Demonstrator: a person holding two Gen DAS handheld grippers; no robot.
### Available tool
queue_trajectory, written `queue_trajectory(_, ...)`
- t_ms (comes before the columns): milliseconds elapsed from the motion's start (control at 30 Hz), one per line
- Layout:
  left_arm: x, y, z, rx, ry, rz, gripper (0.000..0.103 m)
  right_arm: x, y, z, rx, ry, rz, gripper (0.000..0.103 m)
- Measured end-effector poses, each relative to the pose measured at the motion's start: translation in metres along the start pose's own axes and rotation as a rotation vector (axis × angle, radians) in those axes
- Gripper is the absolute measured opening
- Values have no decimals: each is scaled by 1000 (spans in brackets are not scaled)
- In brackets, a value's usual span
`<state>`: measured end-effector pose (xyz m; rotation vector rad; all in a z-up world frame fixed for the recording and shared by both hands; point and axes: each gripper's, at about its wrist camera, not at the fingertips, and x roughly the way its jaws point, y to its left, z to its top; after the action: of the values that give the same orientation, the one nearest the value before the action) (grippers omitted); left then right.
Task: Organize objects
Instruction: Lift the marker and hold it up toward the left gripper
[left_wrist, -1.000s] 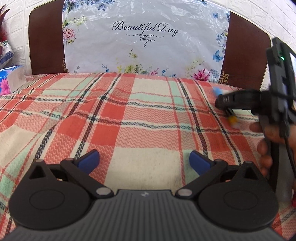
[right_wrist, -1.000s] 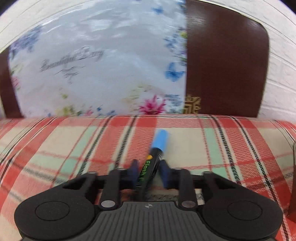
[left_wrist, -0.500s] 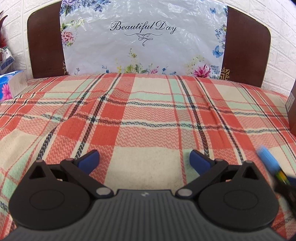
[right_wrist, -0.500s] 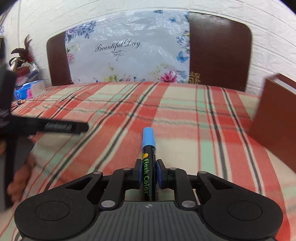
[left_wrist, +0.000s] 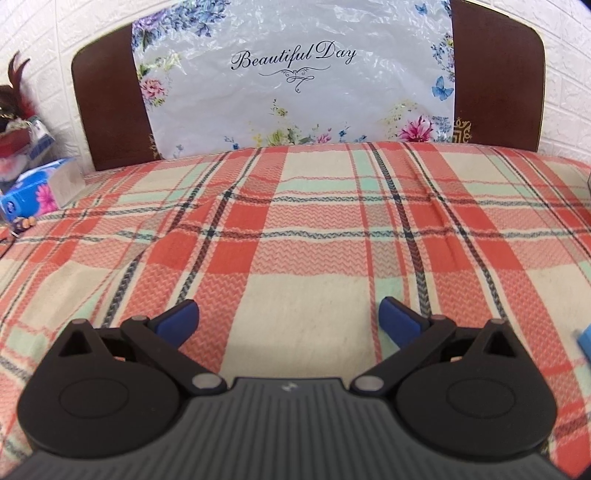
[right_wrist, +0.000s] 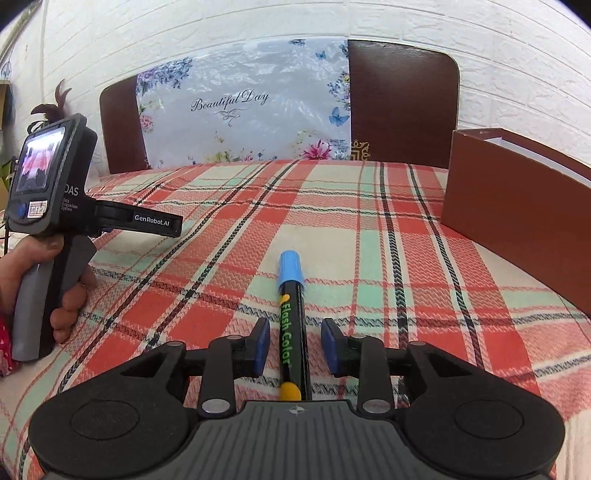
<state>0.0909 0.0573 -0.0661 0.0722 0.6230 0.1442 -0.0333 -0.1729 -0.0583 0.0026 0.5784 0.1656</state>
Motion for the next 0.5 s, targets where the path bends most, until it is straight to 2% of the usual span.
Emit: queue_trajectory(500,-6,-4,-4,26,-10,38,103,-19,-14,-17,10,-26,20,33)
